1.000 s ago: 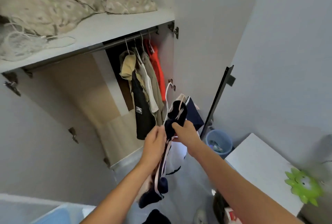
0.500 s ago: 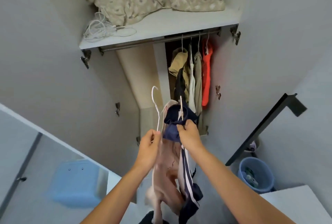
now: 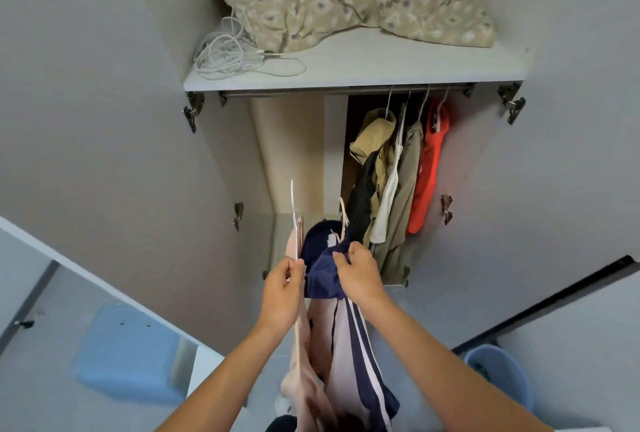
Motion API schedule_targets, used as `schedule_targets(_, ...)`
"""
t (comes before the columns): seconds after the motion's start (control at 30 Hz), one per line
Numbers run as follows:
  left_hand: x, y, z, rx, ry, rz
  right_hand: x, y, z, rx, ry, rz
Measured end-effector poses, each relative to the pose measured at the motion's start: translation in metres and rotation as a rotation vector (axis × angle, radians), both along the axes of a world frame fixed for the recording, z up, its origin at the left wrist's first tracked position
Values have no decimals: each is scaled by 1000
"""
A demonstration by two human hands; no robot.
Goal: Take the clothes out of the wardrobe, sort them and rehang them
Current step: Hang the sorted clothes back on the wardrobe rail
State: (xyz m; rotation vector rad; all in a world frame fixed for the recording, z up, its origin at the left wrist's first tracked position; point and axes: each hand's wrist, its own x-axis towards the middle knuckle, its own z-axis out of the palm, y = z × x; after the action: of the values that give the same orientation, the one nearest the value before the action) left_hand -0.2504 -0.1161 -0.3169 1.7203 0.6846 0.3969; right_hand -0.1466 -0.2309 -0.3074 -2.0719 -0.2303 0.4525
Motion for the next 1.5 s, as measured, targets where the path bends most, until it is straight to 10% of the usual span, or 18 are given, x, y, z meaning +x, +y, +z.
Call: schedule_targets(1.5, 309, 153, -63, 324, -131, 98, 320, 171, -50, 244, -356, -35)
